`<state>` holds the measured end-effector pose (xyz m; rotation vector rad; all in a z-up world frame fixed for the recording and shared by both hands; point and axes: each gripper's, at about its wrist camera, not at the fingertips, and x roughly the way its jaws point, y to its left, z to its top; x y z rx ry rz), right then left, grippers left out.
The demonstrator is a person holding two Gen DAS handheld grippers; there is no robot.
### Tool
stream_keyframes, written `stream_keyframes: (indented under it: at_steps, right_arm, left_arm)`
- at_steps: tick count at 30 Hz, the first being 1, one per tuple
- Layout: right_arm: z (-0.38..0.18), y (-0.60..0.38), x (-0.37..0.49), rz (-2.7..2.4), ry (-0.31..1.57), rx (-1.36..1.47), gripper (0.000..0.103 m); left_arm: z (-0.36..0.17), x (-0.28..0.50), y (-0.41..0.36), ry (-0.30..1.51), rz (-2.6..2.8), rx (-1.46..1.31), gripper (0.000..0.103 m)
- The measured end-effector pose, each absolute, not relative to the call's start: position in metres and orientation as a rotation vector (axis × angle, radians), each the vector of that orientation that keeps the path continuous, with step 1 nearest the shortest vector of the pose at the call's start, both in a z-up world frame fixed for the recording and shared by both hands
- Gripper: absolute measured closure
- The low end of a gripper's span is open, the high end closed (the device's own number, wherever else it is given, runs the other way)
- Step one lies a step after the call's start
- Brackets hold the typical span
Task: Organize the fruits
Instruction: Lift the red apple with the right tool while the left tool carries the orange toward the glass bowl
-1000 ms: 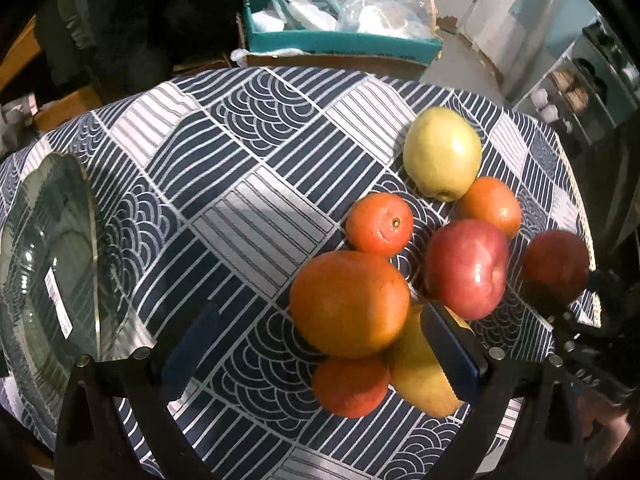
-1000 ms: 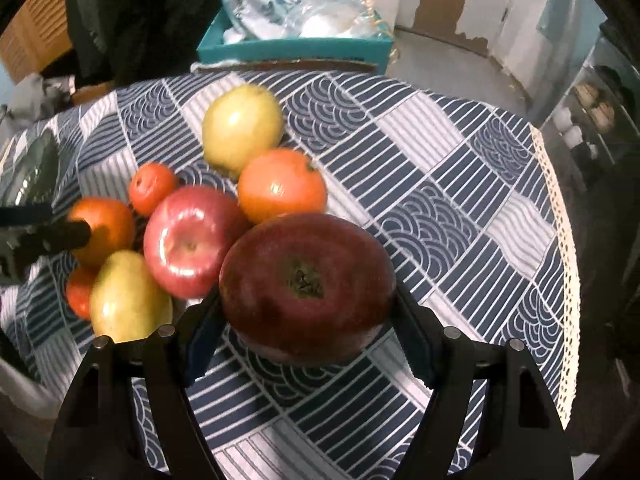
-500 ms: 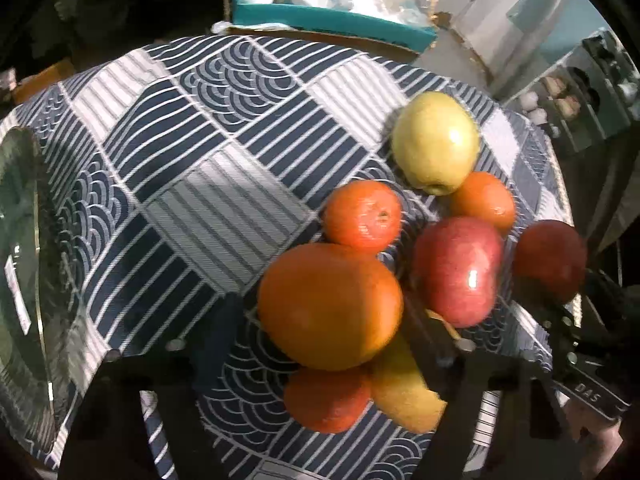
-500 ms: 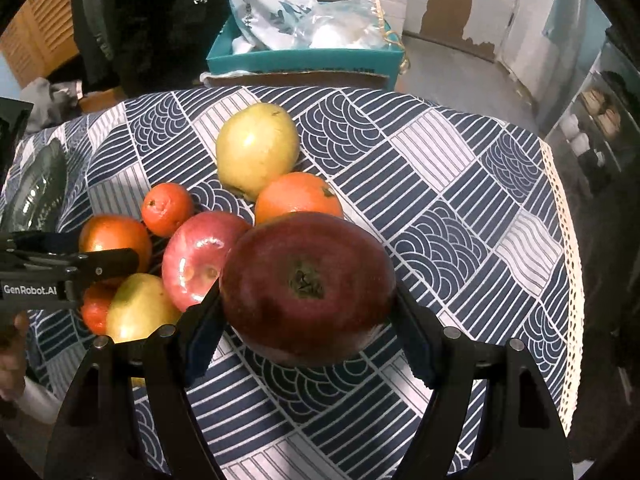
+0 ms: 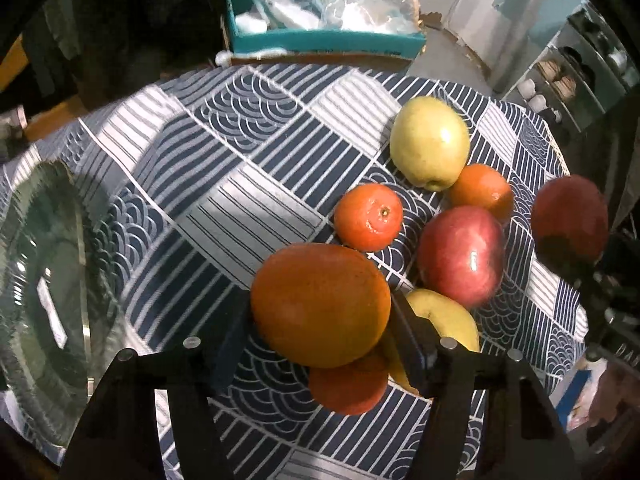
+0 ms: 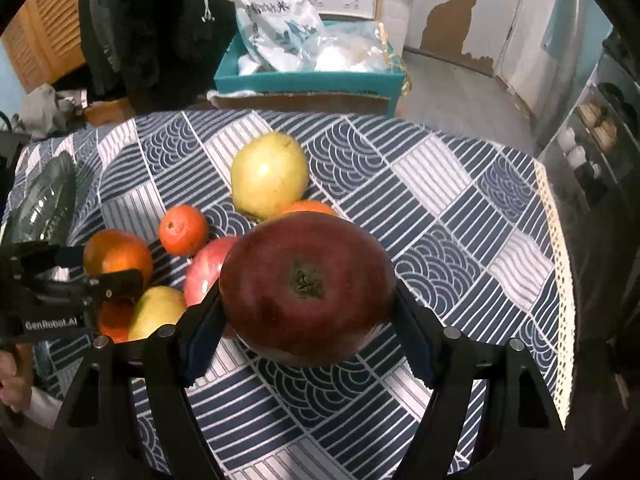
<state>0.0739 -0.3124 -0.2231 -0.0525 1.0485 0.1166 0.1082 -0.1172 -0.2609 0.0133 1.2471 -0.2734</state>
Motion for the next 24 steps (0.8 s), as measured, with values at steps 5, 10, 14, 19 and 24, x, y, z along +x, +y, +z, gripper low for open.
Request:
stream_keyframes:
  at_steps: [5, 10, 14, 19, 24]
  right_arm:
    - [-0.205, -0.307, 0.072, 0.111, 0.998, -0.067, 0.026]
    - [-0.188, -0.302, 0.069, 0.114, 0.955, -0.073, 0.026]
    - [-0.177, -0.298, 0.067, 0.11, 0.922, -0.089, 0.026]
    - [-0.16, -0.296, 0.064, 0.121, 0.881, -0.069, 0.026]
    - [-0.141, -0.292, 0.059, 0.131, 0.834, -0.064, 0.026]
  left_arm:
    - [-0.238, 0.101, -0.114, 1.154, -0.261, 0.059, 0.035]
    - [-0.212, 0.094, -0.113, 1.068, -0.257, 0.092, 0.035]
    - [-0.193, 0.09, -0.113, 1.015, -0.261, 0.105, 0.035]
    - [-0.173, 0.083, -0.108, 0.965, -0.264, 0.1, 0.035]
    - [-0.154, 0.076, -0.1, 0.925, -0.246, 0.094, 0.035]
